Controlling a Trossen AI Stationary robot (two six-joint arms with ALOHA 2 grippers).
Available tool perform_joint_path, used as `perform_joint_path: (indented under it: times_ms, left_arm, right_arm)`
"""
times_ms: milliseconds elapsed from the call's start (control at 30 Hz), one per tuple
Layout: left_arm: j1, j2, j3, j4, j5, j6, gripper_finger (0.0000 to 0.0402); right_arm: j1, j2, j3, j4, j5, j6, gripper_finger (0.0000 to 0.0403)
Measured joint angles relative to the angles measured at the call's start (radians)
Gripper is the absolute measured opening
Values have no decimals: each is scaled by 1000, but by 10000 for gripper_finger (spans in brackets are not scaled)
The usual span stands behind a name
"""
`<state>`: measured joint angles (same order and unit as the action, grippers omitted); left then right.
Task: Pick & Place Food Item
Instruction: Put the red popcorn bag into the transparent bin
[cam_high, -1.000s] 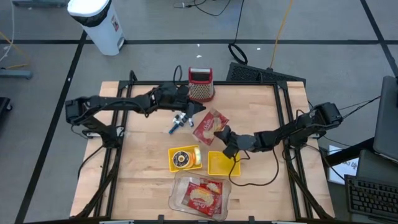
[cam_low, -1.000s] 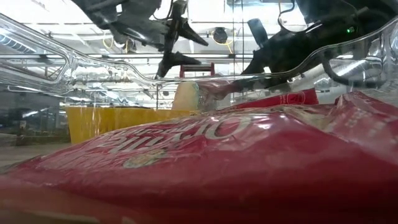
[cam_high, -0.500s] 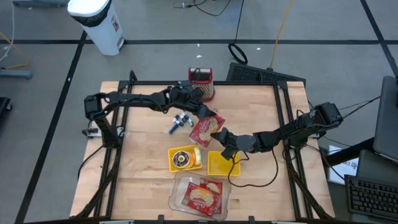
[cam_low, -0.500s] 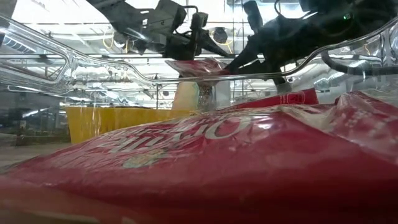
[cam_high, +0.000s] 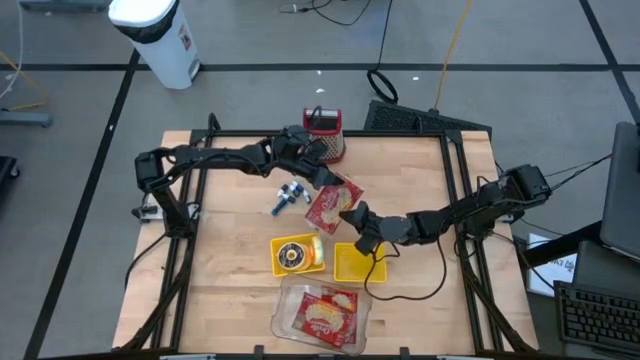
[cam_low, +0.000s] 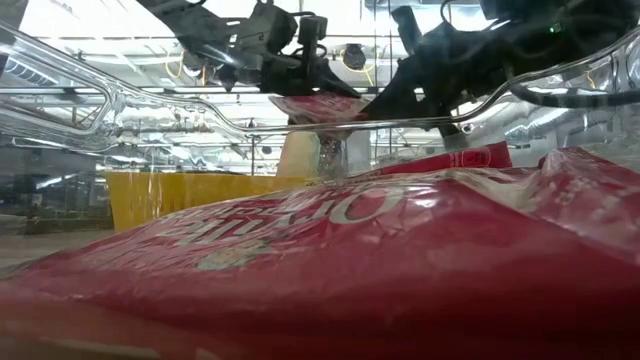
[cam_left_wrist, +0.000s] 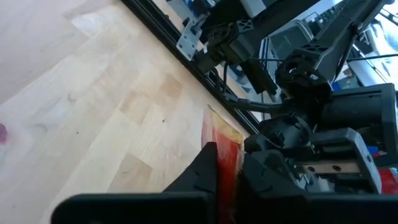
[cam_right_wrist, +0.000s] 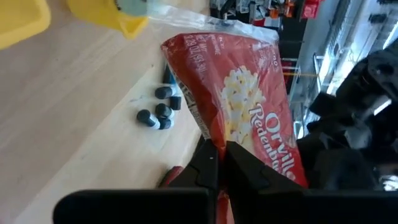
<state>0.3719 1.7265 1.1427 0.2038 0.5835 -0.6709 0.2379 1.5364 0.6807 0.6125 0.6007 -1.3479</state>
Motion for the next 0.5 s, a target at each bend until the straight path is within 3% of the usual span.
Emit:
perform_joint_path:
  times_ms: [167, 367, 500]
  left_arm:
    - [13, -41, -3, 7, -41, 45, 9]
    - [-1, -148, -4, -9, -220, 176, 8]
    - [-26, -202, -4, -32, -365, 254, 8]
  right_arm:
    - [-1, -1, 1, 27, 24, 271, 18]
    - [-5, -14, 4, 117, 98, 700, 61]
    - [-5, -14, 4, 145, 158, 834, 78]
